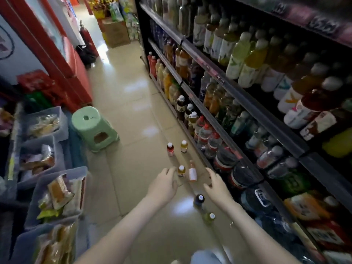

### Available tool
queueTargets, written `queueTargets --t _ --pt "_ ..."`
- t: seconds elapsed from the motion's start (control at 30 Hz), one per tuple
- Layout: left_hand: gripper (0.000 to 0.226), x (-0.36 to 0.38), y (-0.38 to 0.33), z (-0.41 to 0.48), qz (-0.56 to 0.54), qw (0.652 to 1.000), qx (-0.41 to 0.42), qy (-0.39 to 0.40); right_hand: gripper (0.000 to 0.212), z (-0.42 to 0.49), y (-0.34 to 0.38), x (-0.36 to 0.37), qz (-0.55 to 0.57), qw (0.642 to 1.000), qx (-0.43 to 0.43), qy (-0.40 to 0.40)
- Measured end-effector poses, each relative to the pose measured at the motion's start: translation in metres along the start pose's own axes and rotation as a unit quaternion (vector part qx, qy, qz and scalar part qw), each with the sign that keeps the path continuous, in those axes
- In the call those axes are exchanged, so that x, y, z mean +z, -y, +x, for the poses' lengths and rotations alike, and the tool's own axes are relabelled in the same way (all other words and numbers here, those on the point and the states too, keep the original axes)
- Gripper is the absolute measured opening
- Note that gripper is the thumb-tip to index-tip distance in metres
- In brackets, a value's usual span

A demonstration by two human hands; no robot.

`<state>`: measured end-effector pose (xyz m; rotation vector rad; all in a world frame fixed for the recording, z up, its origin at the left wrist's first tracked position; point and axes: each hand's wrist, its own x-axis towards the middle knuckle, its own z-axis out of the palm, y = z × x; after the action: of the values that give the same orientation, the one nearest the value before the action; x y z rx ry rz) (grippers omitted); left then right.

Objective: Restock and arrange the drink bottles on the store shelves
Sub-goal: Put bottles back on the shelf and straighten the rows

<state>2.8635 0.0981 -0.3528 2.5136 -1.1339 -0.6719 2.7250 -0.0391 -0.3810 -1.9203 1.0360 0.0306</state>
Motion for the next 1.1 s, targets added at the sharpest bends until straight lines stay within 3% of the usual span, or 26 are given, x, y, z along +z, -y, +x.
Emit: queueTargets --t 0.2,0.37,0.53,0.7,0.8,0.9,1.1 --pt "0.043 0.009 0.042 0.168 0.010 0.997 -0.008 0.080 0.061 0.156 -0.007 0.016 -0.003 0.996 0.089 0.011" --pt "0.046 0.058 0.118 0.304 0.007 0.992 -0.028 0.125 0.065 0.305 -0.040 0.079 -0.036 0.986 0.151 0.057" --pt "0.049 0.192 0.223 0.437 0.002 0.984 -0.053 0.167 0.067 0.457 -0.144 0.174 -0.056 0.977 0.200 0.043" --pt "0.052 0.354 0.307 0.522 -0.027 0.978 -0.017 0.207 0.069 0.569 -0.297 0.286 -0.054 0.954 0.292 0.026" --pt "0.052 0.419 0.353 0.539 -0.041 0.979 -0.025 0.198 0.090 0.599 -0.373 0.344 -0.045 0.941 0.335 0.029" --pt "0.049 0.443 0.375 0.538 -0.052 0.978 -0.014 0.203 0.103 0.602 -0.402 0.369 -0.055 0.936 0.348 0.003" --pt "0.043 0.360 0.339 0.511 -0.085 0.975 0.008 0.207 0.102 0.533 -0.330 0.319 -0.020 0.937 0.346 -0.040"
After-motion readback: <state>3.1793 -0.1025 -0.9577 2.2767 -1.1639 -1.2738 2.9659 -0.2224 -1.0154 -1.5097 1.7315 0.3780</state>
